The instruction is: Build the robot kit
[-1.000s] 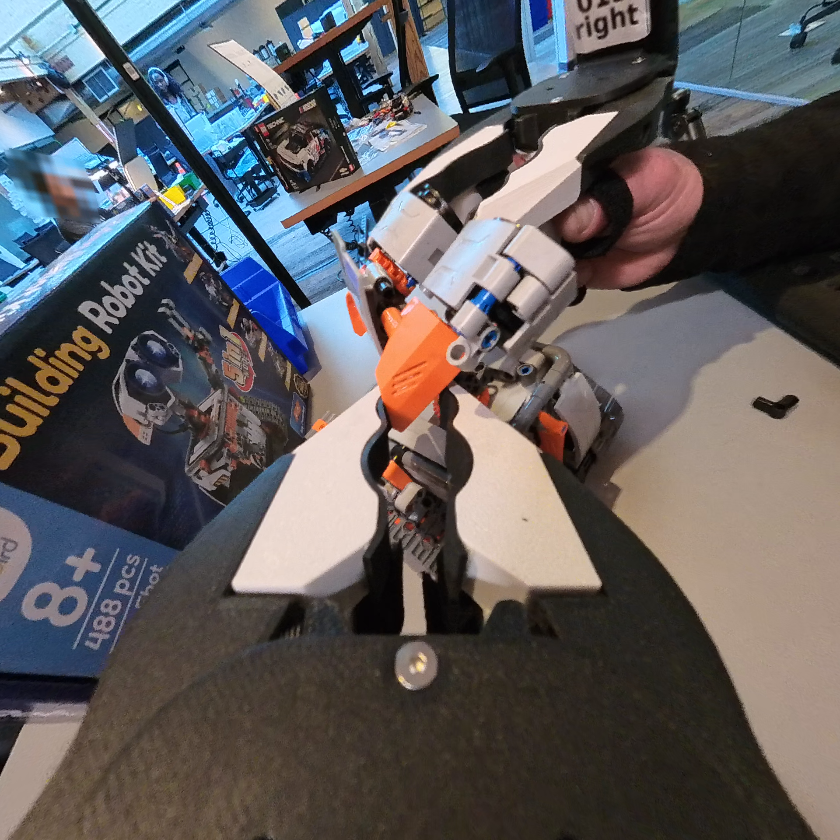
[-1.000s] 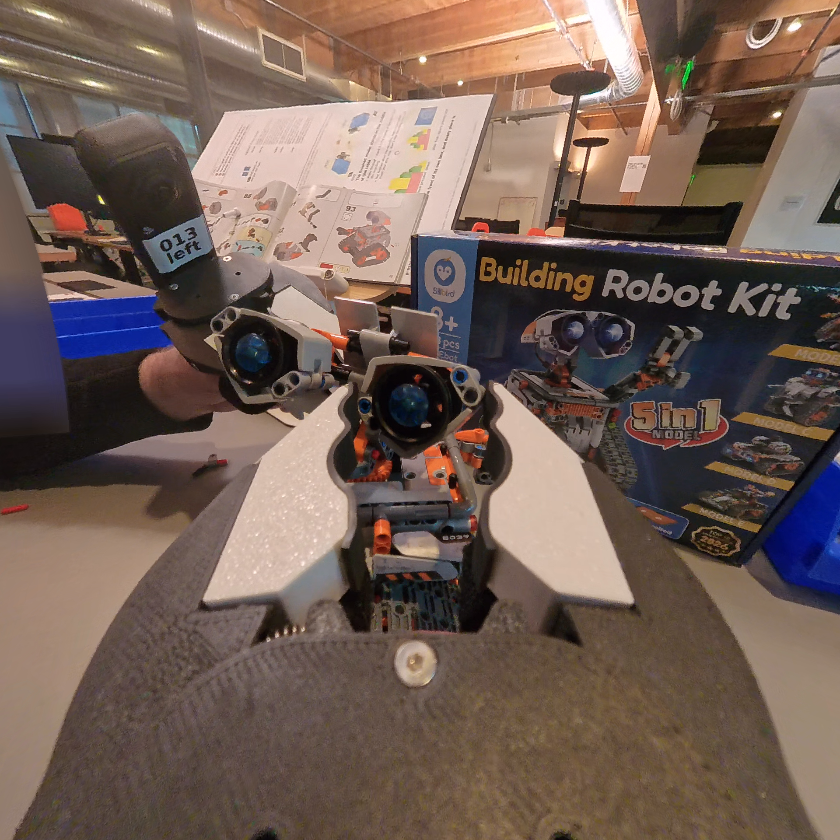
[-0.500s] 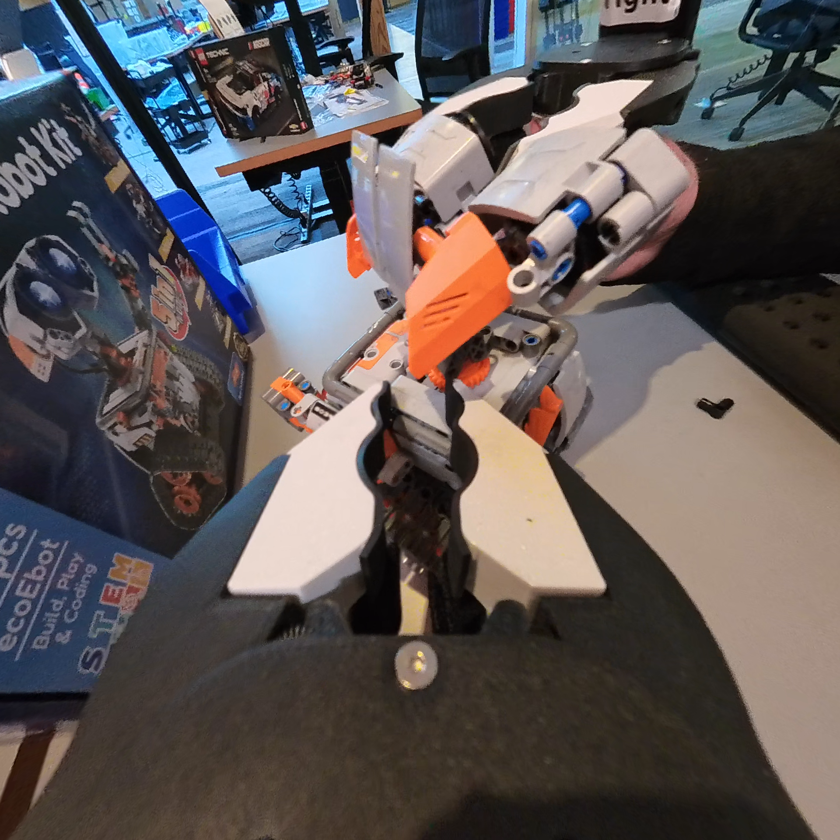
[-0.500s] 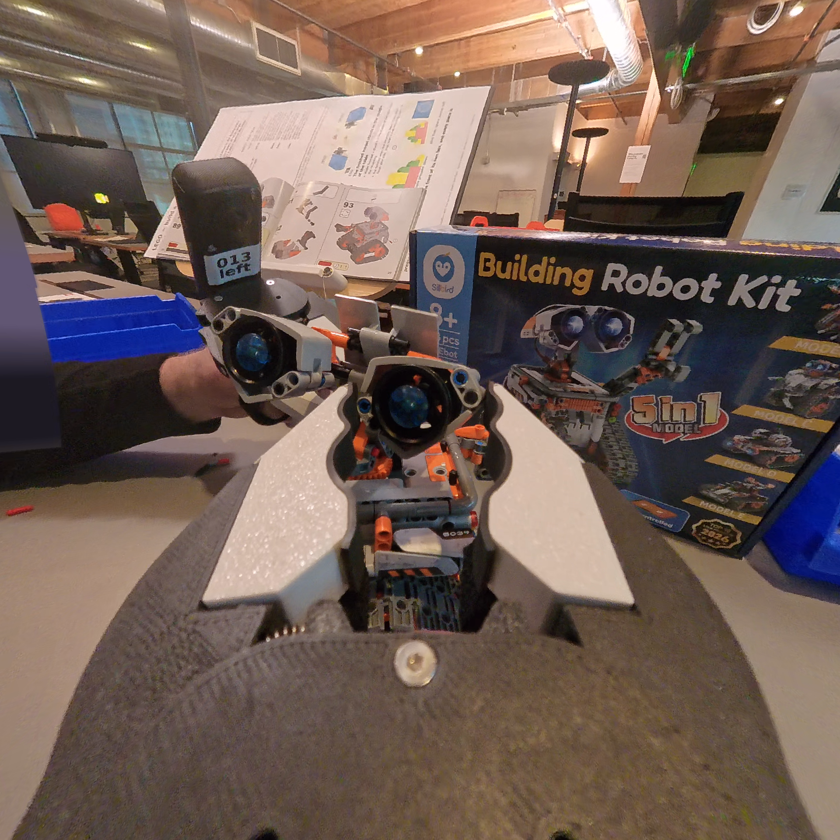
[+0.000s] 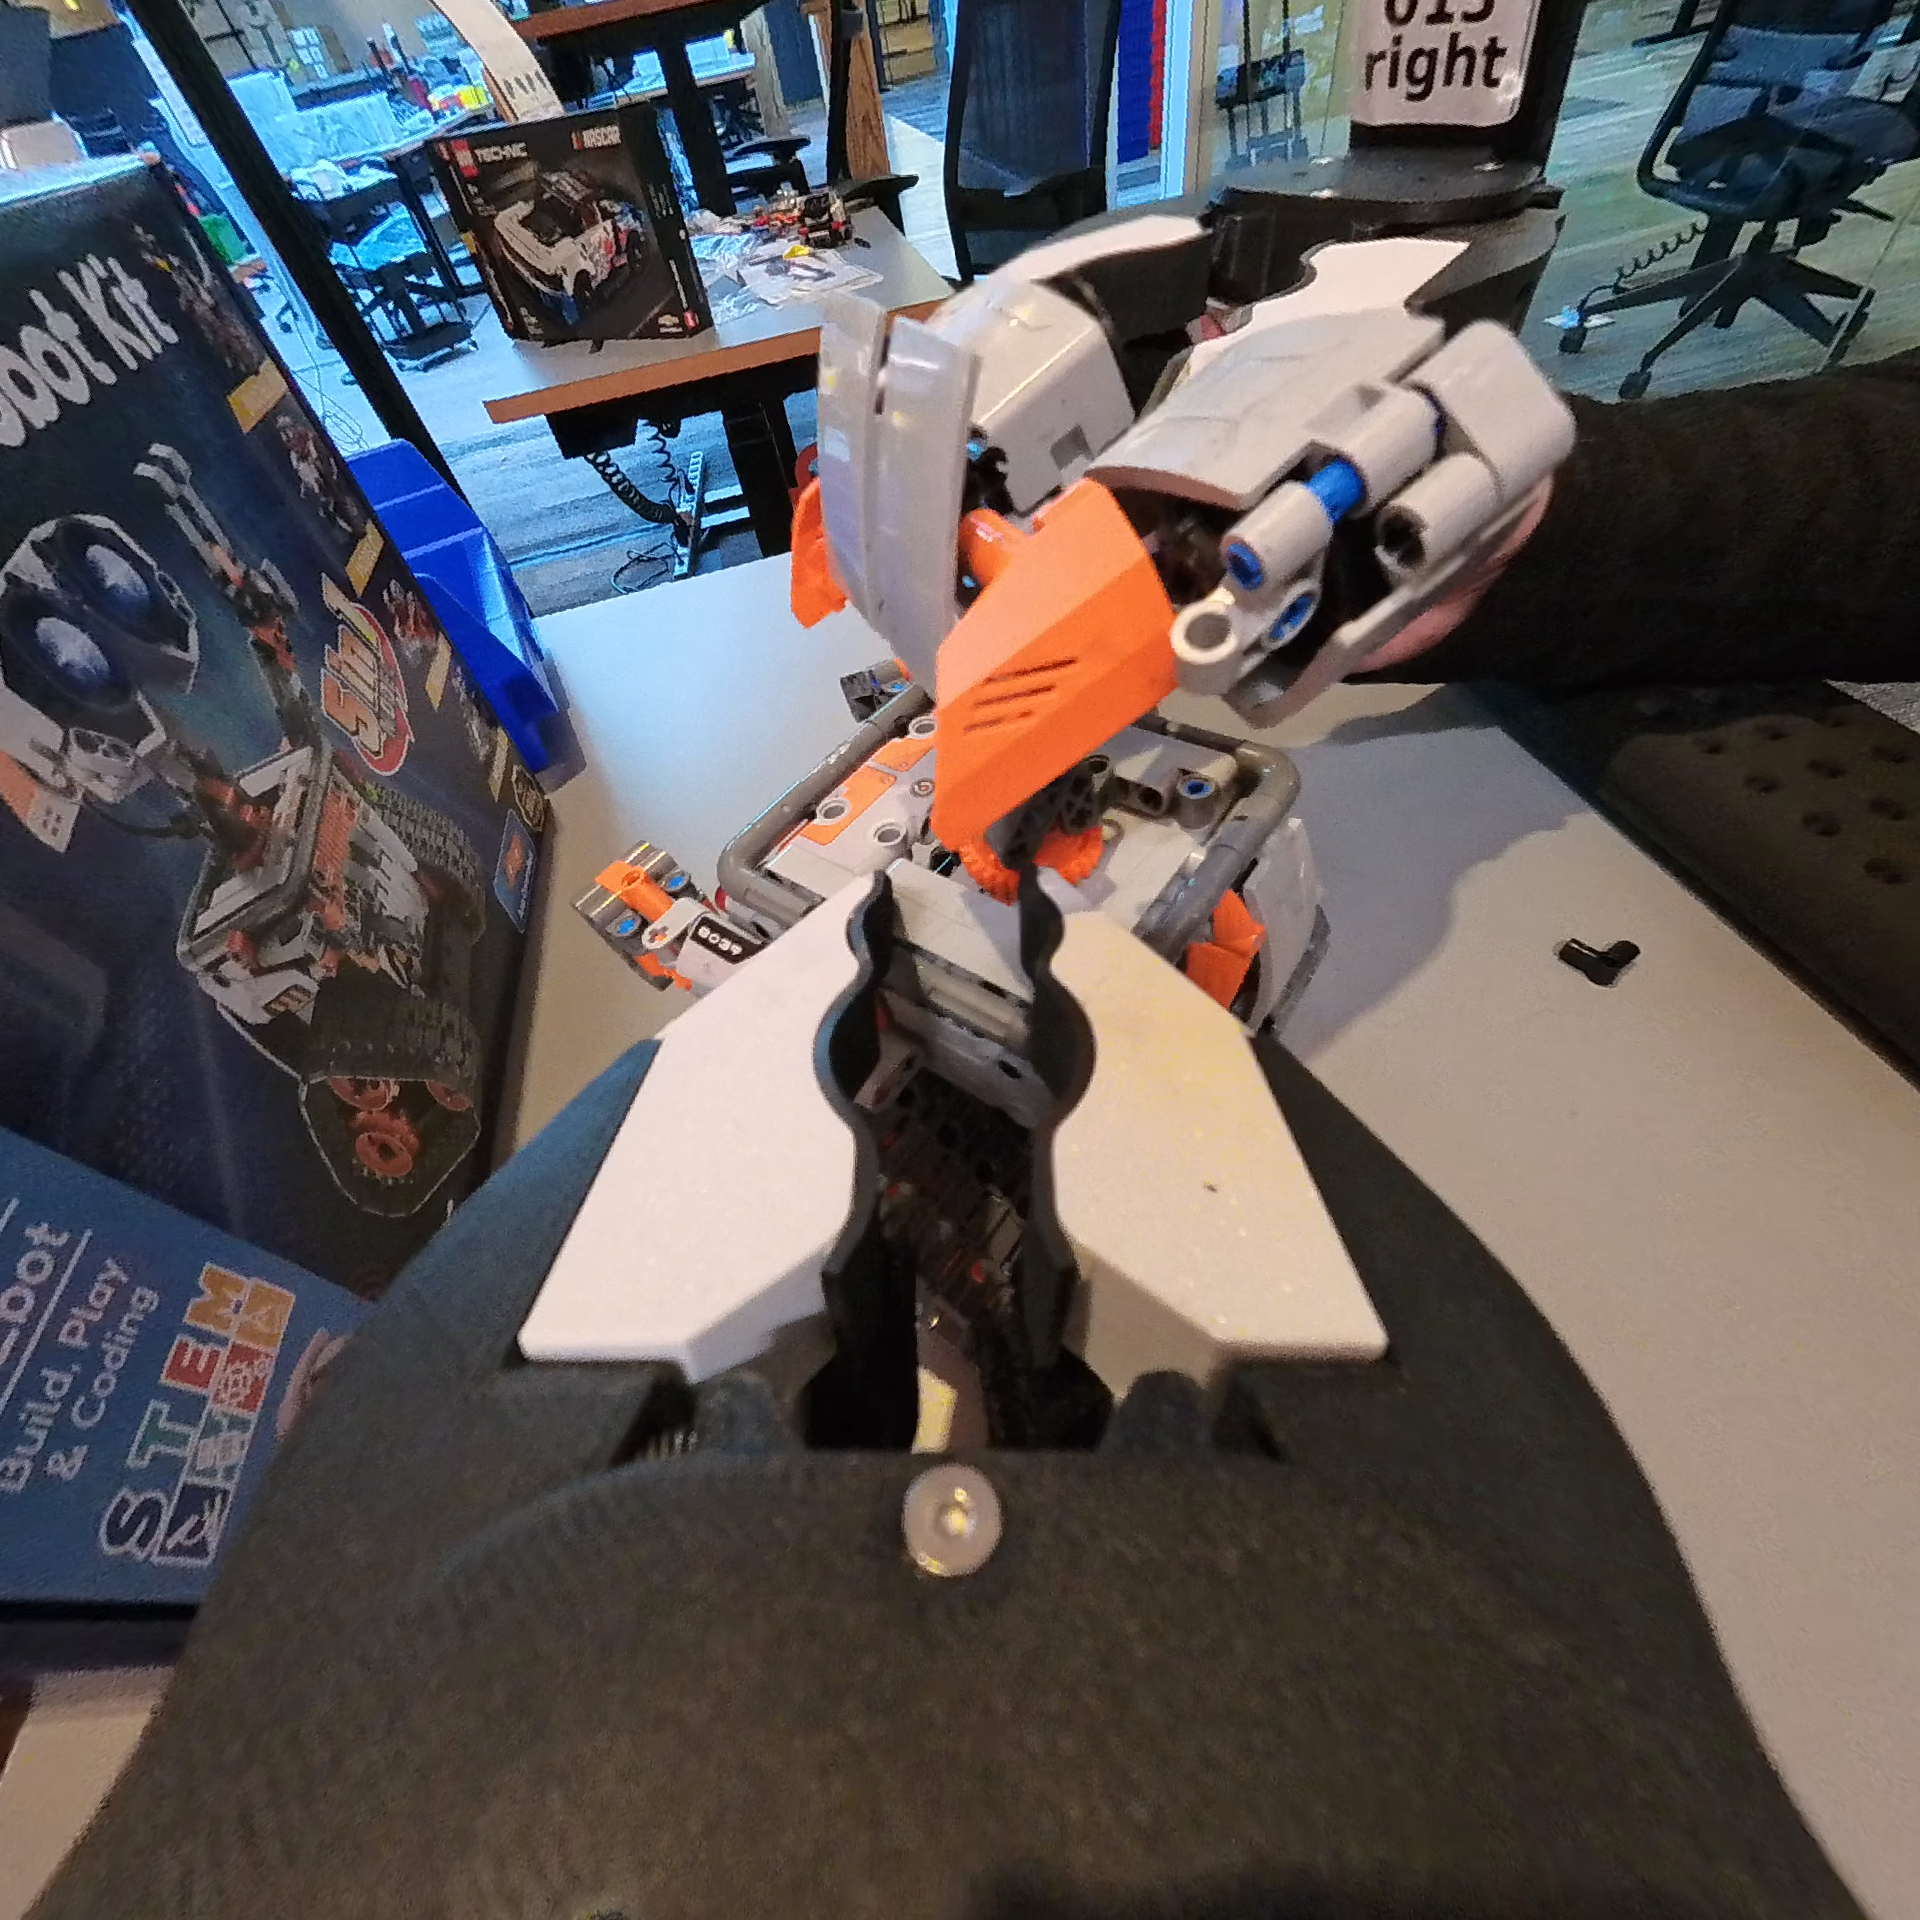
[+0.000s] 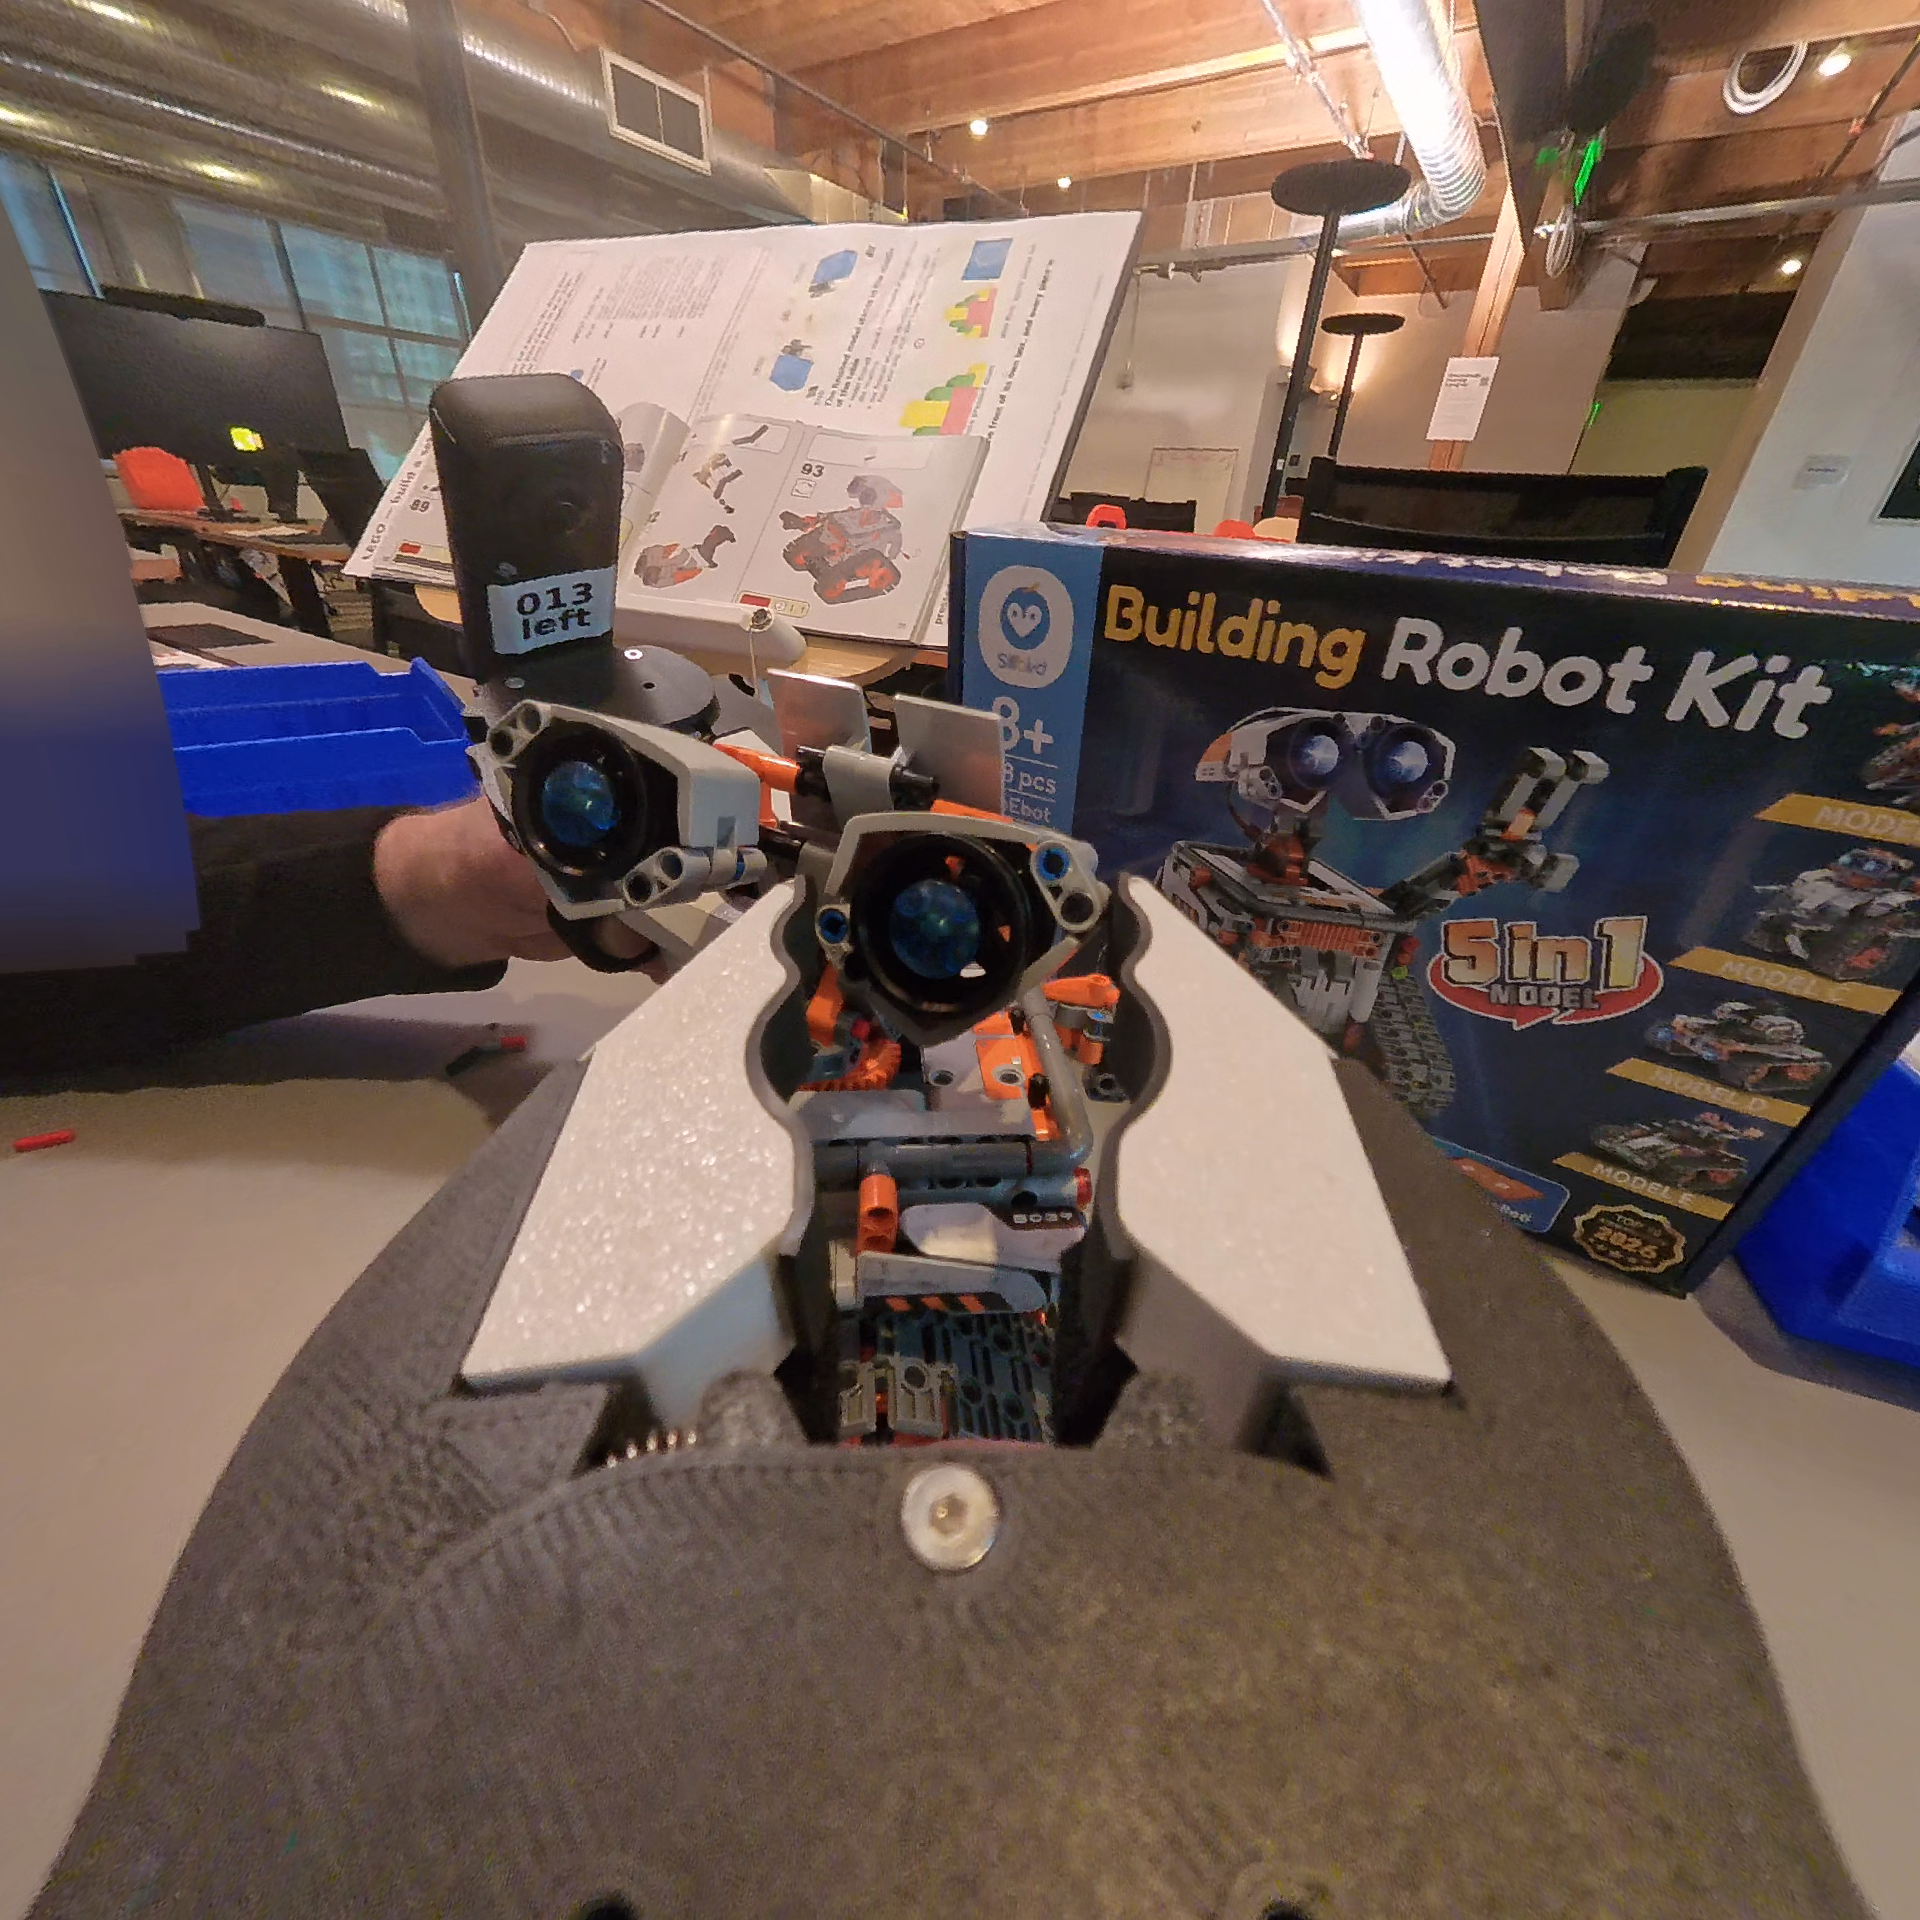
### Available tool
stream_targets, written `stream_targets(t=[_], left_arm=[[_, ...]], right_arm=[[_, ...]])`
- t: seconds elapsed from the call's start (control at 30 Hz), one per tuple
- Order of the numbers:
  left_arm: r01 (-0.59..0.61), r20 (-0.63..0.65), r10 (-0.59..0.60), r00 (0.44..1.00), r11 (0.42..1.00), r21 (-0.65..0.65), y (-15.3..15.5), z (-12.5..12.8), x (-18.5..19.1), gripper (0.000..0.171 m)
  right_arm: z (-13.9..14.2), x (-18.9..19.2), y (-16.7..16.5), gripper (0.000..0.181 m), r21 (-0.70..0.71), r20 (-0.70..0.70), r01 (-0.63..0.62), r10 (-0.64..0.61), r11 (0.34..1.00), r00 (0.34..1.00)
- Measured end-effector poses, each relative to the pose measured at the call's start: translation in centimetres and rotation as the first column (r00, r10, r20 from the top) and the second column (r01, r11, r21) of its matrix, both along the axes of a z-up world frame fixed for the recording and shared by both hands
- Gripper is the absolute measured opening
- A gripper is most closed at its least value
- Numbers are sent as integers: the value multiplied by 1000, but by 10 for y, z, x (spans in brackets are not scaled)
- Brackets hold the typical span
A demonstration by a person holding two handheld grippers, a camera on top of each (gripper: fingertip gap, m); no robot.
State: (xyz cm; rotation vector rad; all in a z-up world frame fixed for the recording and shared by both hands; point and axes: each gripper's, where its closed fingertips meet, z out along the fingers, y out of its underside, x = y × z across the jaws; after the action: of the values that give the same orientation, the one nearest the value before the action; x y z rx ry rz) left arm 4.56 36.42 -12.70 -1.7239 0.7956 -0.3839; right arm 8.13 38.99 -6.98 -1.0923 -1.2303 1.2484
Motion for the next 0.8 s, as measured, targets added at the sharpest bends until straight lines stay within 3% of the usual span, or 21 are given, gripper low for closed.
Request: stream_targets(t=[0.43, 0.8], left_arm=[[12, -6, -12, 1000, 1000, 22, -1, 1, 7, 21], [46, -53, -42, 998, 997, 69, -6, 5, 9, 9]], right_arm=[[-5, 5, 2, 55, -8, 4, -3, 3, 1000, 1000], [-5, 5, 2, 55, -16, 7, -13, 14, 1000, 1000]])
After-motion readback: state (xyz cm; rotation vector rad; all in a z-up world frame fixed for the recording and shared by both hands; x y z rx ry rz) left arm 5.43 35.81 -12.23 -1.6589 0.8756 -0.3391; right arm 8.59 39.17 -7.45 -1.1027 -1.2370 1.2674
